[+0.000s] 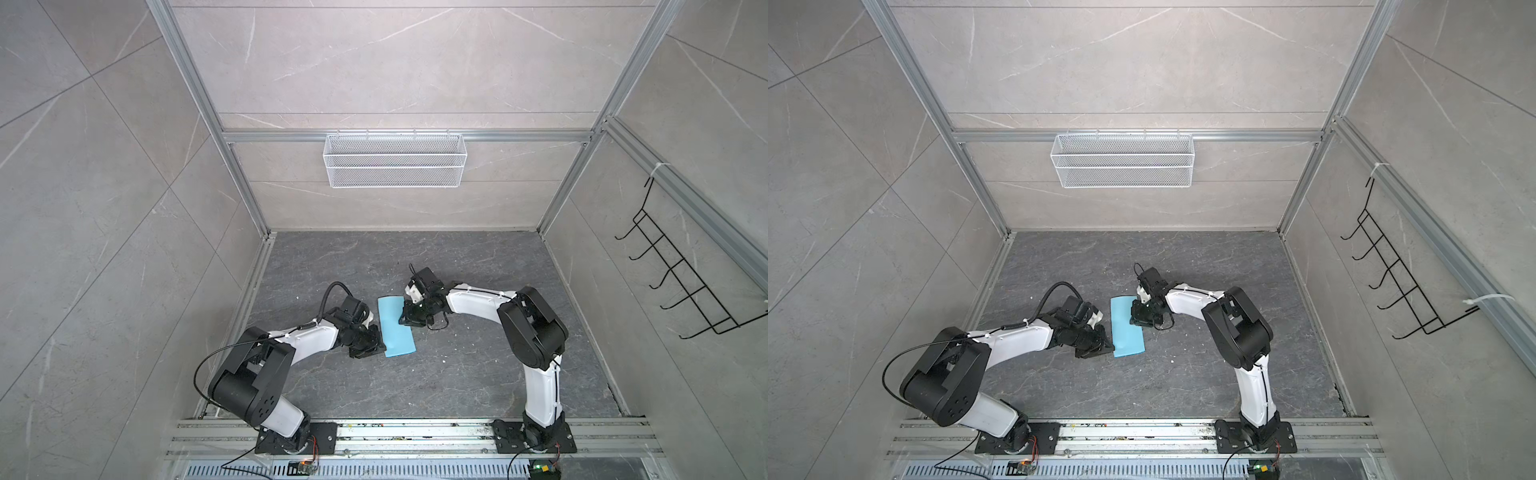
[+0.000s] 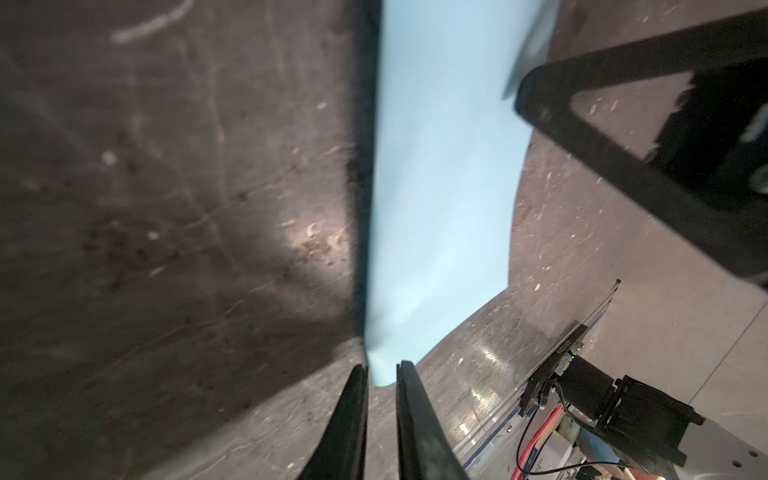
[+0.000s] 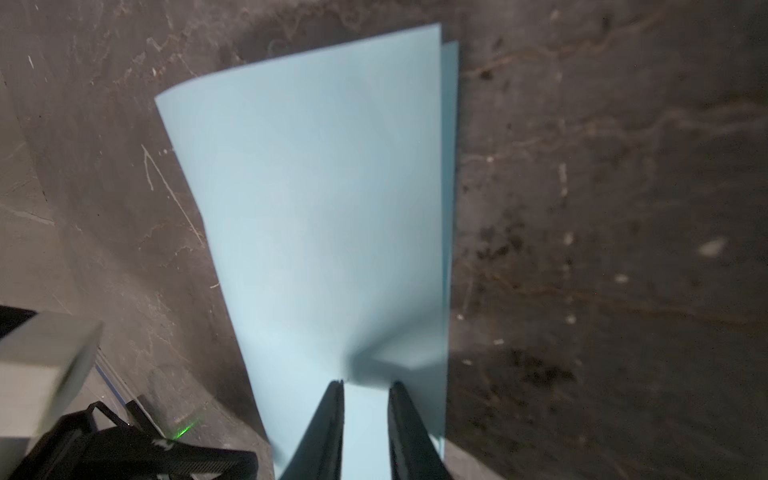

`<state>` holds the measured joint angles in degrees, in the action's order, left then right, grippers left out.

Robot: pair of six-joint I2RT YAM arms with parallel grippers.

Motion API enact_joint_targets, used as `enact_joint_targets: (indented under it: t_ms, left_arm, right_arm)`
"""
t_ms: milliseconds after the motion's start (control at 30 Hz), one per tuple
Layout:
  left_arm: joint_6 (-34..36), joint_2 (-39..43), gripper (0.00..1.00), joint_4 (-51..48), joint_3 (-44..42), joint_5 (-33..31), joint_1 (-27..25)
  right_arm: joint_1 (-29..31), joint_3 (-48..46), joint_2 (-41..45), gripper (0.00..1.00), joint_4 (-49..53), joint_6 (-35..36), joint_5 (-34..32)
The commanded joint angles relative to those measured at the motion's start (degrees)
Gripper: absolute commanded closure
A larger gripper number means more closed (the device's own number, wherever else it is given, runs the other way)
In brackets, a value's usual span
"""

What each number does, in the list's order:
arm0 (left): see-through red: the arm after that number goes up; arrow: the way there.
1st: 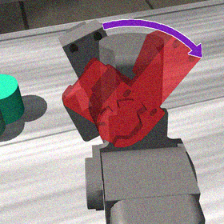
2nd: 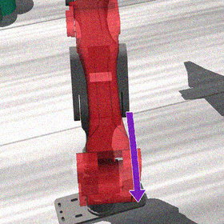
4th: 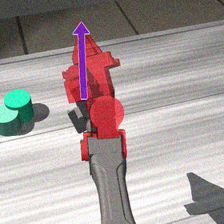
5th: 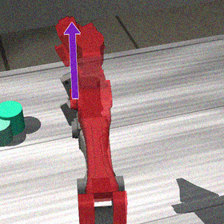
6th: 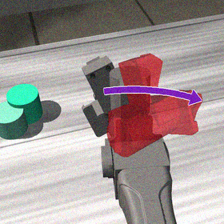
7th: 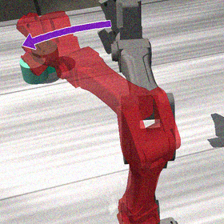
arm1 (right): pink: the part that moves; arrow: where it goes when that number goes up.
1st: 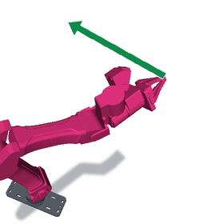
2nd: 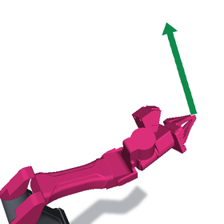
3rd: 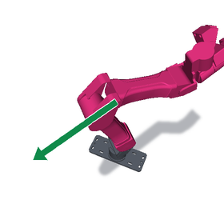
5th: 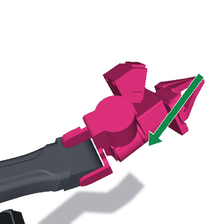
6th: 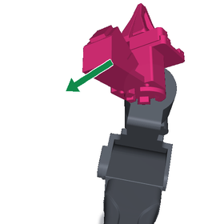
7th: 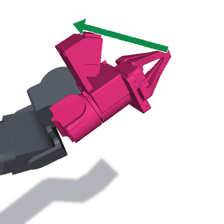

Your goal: Fold a paper plane with a square sheet of paper (pick it up from the middle)

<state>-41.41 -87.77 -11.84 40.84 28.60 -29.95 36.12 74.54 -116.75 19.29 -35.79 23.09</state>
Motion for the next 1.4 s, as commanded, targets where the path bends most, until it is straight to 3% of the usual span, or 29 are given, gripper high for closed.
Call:
enact_joint_targets:
  t_ms: [0, 200, 400, 633, 900, 1100, 1367]
  left_arm:
    - [-0.3, 0.5, 0.81, 2.1, 4.2, 0.5, 0.1]
    - [-0.4, -5.9, 0.83, 1.8, 9.1, -2.7, 0.2]
    - [-0.1, -10.1, 0.83, 2.4, 9.1, -1.8, 0.2]
    - [0.6, -9.4, 0.83, 0.5, 3.9, -2.9, 0.8]
    - [1.2, -1.9, 0.81, -3.8, -0.1, -4.3, 2.6]
    - [-3.1, 3.6, 0.8, 1.4, 0.1, 0.0, 1.4]
    - [-5.8, -0.6, 0.8, 4.7, -0.1, 0.3, -1.9]
  right_arm:
    - [-0.5, -3.6, -6.1, 0.75, 9.4, 0.5, -10.1]
    - [-0.4, -3.9, -6.0, 0.75, 9.1, 0.4, -10.0]
    - [-0.4, -4.6, -5.7, 0.75, 8.9, 0.4, -10.0]
    - [-0.5, -4.8, -5.6, 0.76, 9.0, 0.4, -10.4]
    - [-0.4, -4.6, -5.7, 0.76, 9.1, 0.5, -10.8]
    - [-0.4, -4.4, -5.7, 0.76, 9.2, 0.4, -10.8]
    - [-0.5, -4.6, -5.9, 0.76, 9.1, 0.5, -10.6]
